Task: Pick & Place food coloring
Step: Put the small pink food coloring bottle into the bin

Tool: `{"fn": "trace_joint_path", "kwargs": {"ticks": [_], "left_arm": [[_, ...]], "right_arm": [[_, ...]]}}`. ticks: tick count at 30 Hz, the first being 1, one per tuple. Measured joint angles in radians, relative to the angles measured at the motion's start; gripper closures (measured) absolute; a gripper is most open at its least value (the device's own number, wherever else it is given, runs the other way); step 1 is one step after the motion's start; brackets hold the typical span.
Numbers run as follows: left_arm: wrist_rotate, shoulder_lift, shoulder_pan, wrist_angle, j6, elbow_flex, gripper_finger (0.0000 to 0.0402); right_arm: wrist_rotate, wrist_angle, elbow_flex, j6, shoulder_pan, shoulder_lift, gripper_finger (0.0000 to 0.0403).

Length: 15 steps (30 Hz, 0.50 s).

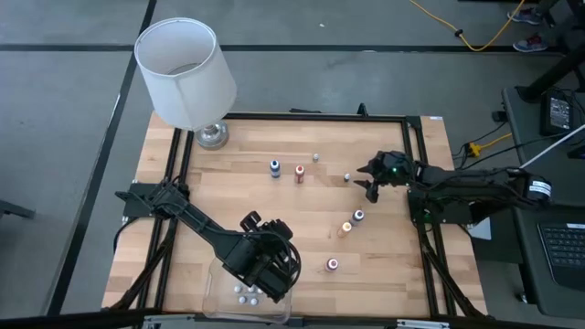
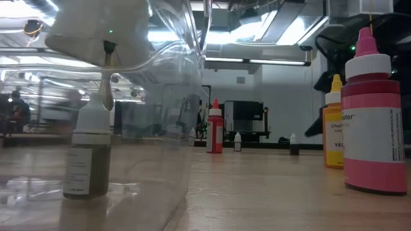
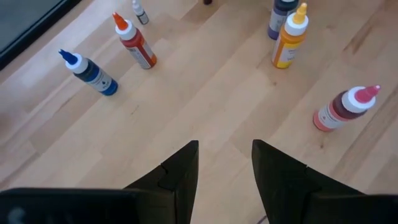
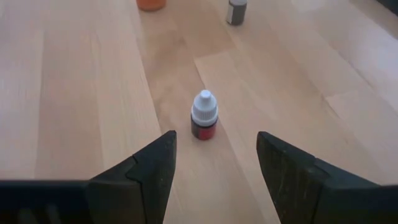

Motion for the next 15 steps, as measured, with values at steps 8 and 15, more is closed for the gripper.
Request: {"fn": "trace_joint_path", "kwargs": {"ticks": [8,15], "left_arm": [[-0.021,0.0,0.003,0.0,-0.001,0.0,0.0258],[-0.032,0.0,0.004,0.021,0.0,0.0,0.0258]], "right_arm": [[-0.002,0.068,0.023,0.021,0.0,0.14,0.0179],[-0.003,0.221,0.023,0.052,0.0,0.3,0.0179]]}}
